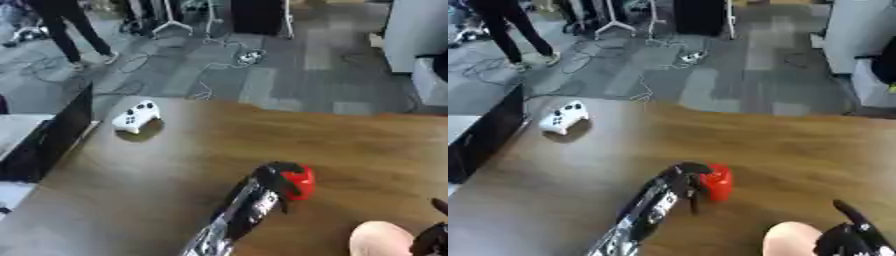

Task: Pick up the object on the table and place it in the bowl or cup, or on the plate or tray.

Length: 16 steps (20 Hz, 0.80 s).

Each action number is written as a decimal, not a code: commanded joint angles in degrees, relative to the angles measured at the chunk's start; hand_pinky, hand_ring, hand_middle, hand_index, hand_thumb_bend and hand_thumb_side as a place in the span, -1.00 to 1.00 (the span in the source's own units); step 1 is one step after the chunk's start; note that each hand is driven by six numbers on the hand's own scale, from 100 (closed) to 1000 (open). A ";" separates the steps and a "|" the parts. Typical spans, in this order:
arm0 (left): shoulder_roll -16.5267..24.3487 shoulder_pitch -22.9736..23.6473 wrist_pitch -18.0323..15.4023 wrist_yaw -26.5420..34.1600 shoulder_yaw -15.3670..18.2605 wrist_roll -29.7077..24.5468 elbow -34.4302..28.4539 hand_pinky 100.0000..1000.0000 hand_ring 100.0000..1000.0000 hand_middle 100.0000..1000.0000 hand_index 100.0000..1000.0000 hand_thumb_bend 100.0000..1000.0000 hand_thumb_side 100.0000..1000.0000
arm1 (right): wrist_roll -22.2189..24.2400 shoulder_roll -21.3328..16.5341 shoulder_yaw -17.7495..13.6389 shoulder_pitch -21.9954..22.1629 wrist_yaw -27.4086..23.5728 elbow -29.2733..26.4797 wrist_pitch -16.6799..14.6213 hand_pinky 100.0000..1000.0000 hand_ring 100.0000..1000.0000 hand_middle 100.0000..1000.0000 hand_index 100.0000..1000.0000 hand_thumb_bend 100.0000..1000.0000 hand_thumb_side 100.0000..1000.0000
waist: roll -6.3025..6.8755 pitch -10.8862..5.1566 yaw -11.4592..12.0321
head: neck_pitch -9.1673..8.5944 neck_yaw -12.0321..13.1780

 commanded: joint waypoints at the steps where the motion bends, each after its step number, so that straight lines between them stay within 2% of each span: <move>1: -0.66 -2.41 0.15 -2.59 1.43 0.73 -1.04 -0.40 0.18 0.49 0.68 -1.00 0.67 | 0.01 0.12 -0.26 -0.48 0.38 -0.52 0.02 -0.04 0.03 0.02 1.00 -1.00 0.65 | -0.18 -0.62 -0.22 | 0.37 0.33; 6: -1.50 -6.18 0.38 -5.55 2.78 2.47 -0.02 -0.34 0.25 0.50 0.69 -1.00 0.62 | 0.11 0.20 -0.22 -0.42 1.03 -0.36 -0.20 -0.04 0.03 0.02 1.00 -1.00 0.66 | -0.03 -0.32 -0.41 | -0.08 0.89; 11: -2.50 -8.94 -0.37 -6.77 3.64 3.91 1.98 -0.14 0.42 0.55 0.70 -1.00 0.54 | 0.31 0.31 -0.06 -0.48 1.60 -0.22 -0.44 -0.04 0.03 0.02 1.00 -1.00 0.68 | 0.03 0.08 -0.70 | -0.69 1.51; 16: -2.68 -12.20 -1.86 -10.16 5.07 4.53 3.46 -0.08 0.44 0.56 0.70 -0.93 0.33 | 0.63 0.46 0.24 -0.66 2.04 -0.24 -0.72 -0.04 0.03 0.02 1.00 -1.00 0.67 | -0.05 0.54 -1.24 | 0.47 2.96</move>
